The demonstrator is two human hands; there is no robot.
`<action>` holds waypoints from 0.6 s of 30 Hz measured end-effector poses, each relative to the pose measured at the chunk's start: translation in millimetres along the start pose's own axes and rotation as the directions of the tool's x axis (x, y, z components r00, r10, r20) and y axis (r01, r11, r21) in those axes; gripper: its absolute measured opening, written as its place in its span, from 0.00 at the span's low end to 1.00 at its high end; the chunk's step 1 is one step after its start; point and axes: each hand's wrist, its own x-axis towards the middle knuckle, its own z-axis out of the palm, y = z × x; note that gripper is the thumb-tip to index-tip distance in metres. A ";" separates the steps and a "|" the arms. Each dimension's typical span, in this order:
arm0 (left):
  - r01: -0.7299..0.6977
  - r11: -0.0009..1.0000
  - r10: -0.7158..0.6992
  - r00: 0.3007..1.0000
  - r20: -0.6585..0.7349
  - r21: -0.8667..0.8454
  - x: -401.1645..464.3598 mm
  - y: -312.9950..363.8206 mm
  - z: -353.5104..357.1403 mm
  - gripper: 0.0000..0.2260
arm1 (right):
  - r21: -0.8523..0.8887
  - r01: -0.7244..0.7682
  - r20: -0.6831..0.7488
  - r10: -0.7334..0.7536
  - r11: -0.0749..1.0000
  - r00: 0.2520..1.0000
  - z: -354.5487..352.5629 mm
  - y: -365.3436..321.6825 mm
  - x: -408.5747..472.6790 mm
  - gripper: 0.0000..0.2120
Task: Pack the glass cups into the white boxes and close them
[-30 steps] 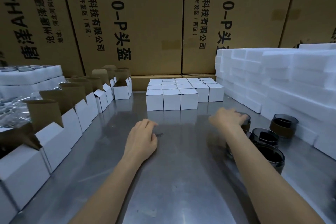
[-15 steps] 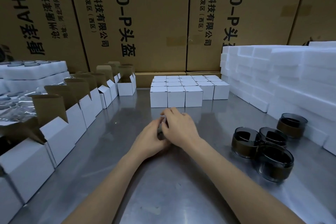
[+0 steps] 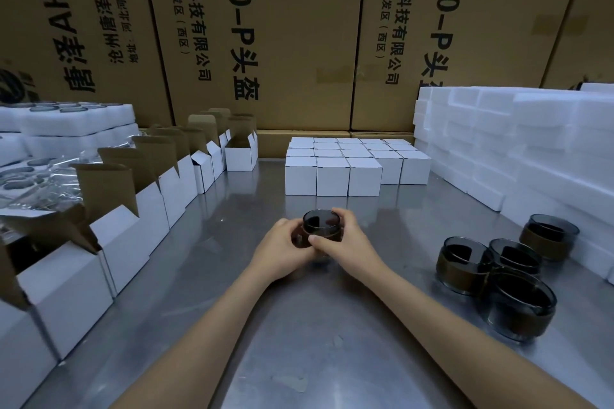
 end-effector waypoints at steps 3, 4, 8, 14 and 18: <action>0.020 1.000 -0.020 1.000 0.012 -0.021 -1.2 0.8 -1.1 0.36 | 0.081 0.015 0.008 -0.016 0.997 1.000 -1.7 3.1 1.6 0.30; 0.028 0.999 -0.028 1.000 0.007 -0.038 -1.3 0.8 -1.3 0.35 | 0.104 0.026 0.017 -0.028 0.994 0.999 -2.5 3.4 1.7 0.29; 0.034 0.990 -0.031 0.999 0.020 -0.135 0.1 -3.1 -1.0 0.29 | 0.167 0.079 0.052 -0.089 0.983 0.995 -4.5 3.9 0.5 0.28; -0.174 0.984 0.165 0.975 -0.149 -0.048 1.1 -2.3 -1.5 0.26 | 0.150 0.239 0.033 -0.247 0.959 0.969 -6.5 0.5 -2.9 0.31; -0.266 0.962 0.272 0.942 -0.199 0.056 -1.8 -0.7 -3.0 0.28 | 0.191 0.289 0.047 -0.303 0.938 0.952 -7.6 -1.0 -2.7 0.33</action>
